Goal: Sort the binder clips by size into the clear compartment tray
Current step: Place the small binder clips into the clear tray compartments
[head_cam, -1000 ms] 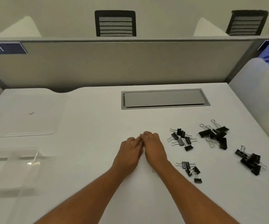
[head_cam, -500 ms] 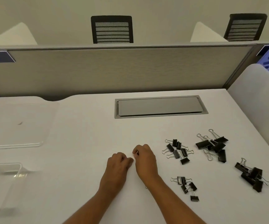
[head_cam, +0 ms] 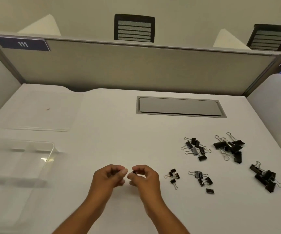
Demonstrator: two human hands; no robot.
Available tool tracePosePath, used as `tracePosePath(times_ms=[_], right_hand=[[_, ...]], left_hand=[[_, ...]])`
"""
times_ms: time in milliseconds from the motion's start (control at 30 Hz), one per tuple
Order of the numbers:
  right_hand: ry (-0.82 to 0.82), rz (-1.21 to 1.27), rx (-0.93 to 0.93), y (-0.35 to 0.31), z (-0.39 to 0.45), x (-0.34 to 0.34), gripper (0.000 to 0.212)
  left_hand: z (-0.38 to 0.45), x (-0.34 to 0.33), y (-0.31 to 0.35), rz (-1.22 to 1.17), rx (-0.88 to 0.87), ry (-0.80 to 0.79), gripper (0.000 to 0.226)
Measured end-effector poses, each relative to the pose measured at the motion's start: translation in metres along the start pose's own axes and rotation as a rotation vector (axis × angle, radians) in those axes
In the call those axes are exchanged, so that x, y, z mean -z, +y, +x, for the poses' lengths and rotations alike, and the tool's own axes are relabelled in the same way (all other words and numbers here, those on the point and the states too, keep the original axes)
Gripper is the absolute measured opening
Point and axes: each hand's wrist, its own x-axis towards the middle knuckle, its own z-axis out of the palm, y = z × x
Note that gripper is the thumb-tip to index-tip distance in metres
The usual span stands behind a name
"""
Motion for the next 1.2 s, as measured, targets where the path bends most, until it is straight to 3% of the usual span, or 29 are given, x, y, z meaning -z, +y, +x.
tracePosePath(times_ms=[267, 433, 600, 733, 900, 1100, 1200], right_hand=[[-0.205, 0.083, -0.057, 0.006, -0.073, -0.11, 0.014], [-0.295, -0.075, 0.001, 0.004, -0.102, -0.197, 0.01], [-0.395, -0.265, 0.019, 0.02, -0.129, -0.267, 0.008], [-0.491, -0.405, 0.061, 0.035, -0.145, -0.309, 0.012], [-0.547, -0.585, 0.336, 0.027, -0.147, -0.356, 0.013], [-0.581, -0.817, 0.97, 0.016, -0.13, -0.438, 0.01], [-0.636, -0.979, 1.046, 0.023, -0.114, -0.455, 0.01]], left_hand=[[-0.053, 0.135, 0.003, 0.059, -0.055, 0.111, 0.003], [-0.066, 0.234, 0.011, 0.088, -0.141, 0.246, 0.007], [-0.07, 0.358, 0.0, 0.427, -0.326, 0.54, 0.008], [-0.048, 0.432, -0.026, 0.571, -0.309, 0.7, 0.01], [-0.03, 0.457, -0.043, 0.764, -0.293, 0.7, 0.011], [-0.057, 0.448, -0.054, 0.539, -0.344, 0.753, 0.028], [-0.066, 0.436, -0.066, 0.595, -0.451, 0.739, 0.025]])
